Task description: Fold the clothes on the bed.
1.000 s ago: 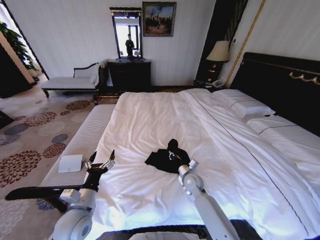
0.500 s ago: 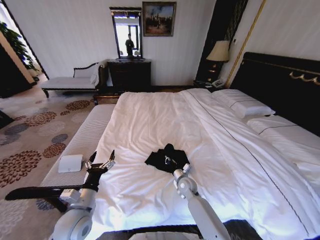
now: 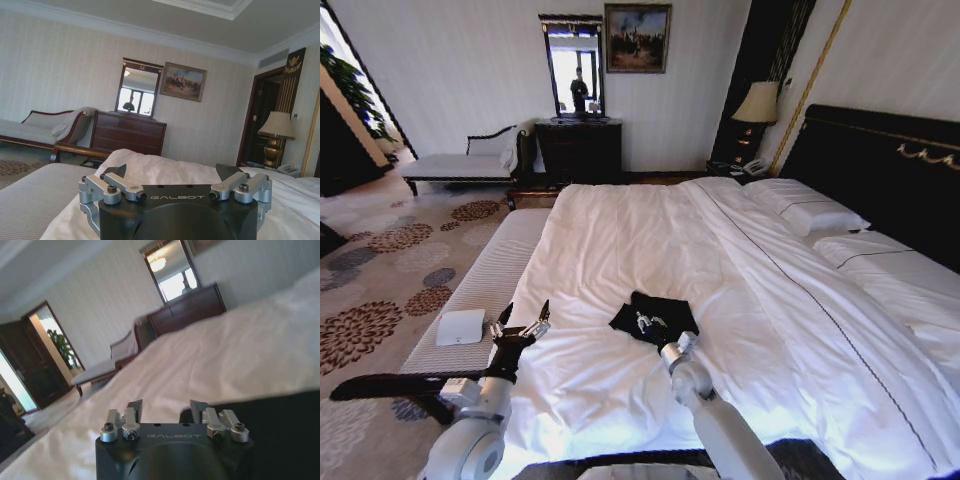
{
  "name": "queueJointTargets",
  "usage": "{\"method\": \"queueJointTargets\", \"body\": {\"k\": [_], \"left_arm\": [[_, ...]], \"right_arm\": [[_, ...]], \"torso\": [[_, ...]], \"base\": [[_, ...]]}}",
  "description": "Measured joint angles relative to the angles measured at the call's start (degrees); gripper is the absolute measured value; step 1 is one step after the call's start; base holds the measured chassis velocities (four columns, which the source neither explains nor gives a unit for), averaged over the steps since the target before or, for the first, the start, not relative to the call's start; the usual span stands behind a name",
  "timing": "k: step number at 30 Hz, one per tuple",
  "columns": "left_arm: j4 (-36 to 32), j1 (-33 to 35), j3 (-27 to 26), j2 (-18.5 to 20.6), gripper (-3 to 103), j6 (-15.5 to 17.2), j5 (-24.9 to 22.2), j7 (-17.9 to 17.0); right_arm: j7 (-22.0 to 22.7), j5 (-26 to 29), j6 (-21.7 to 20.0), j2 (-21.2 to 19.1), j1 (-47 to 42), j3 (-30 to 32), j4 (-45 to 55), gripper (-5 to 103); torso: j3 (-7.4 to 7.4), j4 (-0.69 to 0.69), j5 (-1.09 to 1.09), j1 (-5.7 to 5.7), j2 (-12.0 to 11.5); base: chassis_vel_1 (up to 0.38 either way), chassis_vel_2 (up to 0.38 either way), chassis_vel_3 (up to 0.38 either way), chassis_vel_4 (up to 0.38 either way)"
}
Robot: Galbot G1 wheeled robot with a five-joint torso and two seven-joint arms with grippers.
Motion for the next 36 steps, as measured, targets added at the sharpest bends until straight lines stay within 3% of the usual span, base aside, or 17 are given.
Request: {"method": "queueJointTargets", "body": {"k": [3,6,8,9,11,12,13,16,22,30,36], "left_arm": [[0.0,0.0,0.0,0.0,100,0.0,0.0,0.0],[0.0,0.0,0.0,0.0,100,0.0,0.0,0.0],[0.0,0.0,0.0,0.0,100,0.0,0.0,0.0],[0.0,0.0,0.0,0.0,100,0.0,0.0,0.0],[0.0,0.0,0.0,0.0,100,0.0,0.0,0.0],[0.0,0.0,0.0,0.0,100,0.0,0.0,0.0],[0.0,0.0,0.0,0.0,100,0.0,0.0,0.0],[0.0,0.0,0.0,0.0,100,0.0,0.0,0.0],[0.0,0.0,0.0,0.0,100,0.0,0.0,0.0],[0.0,0.0,0.0,0.0,100,0.0,0.0,0.0],[0.0,0.0,0.0,0.0,100,0.0,0.0,0.0]], "right_arm": [[0.1,-0.2,0.8,0.4,0.1,0.4,0.4,59],[0.6,0.3,2.0,1.4,0.2,1.9,0.6,76],[0.8,0.4,2.3,1.7,0.3,2.3,0.5,76],[1.4,-0.2,3.4,2.5,0.9,3.3,-0.9,81],[1.9,-10.4,9.0,4.0,4.3,4.6,-10.6,91],[1.9,-10.4,9.0,4.0,4.3,4.6,-10.6,91],[1.8,-15.3,10.7,4.4,5.5,4.4,-13.9,96],[1.8,-21.6,11.8,5.5,7.3,2.8,-18.6,99],[1.8,-27.3,12.1,6.7,9.3,1.1,-24.0,100],[2.7,-25.7,10.9,4.8,7.6,1.6,-19.1,100],[3.7,-21.3,10.9,0.9,3.3,8.0,-11.6,100]], "torso": [[0.00,0.00,0.00,0.00,0.0],[0.00,0.00,0.00,0.00,0.0],[0.00,-0.01,0.00,0.00,0.0],[0.00,0.00,0.00,0.00,0.0],[0.00,0.00,0.01,0.00,0.0],[0.00,0.00,0.01,0.00,0.0],[0.01,0.00,0.00,0.00,0.0],[0.01,-0.01,0.01,0.01,0.0],[0.00,0.01,0.00,0.00,0.0],[0.00,0.00,0.01,0.00,0.0],[0.00,0.00,0.01,0.00,0.0]], "base": [[0.000,0.000,0.000,0.000],[0.000,0.000,0.000,0.000],[0.000,0.000,0.000,0.000],[0.000,0.000,0.000,0.000],[0.000,0.000,0.000,0.000],[0.000,0.000,0.000,0.000],[0.000,0.000,0.000,0.000],[0.000,0.000,0.000,0.000],[0.000,0.000,0.000,0.000],[0.000,0.000,0.000,0.000],[0.000,0.000,0.000,0.000]]}}
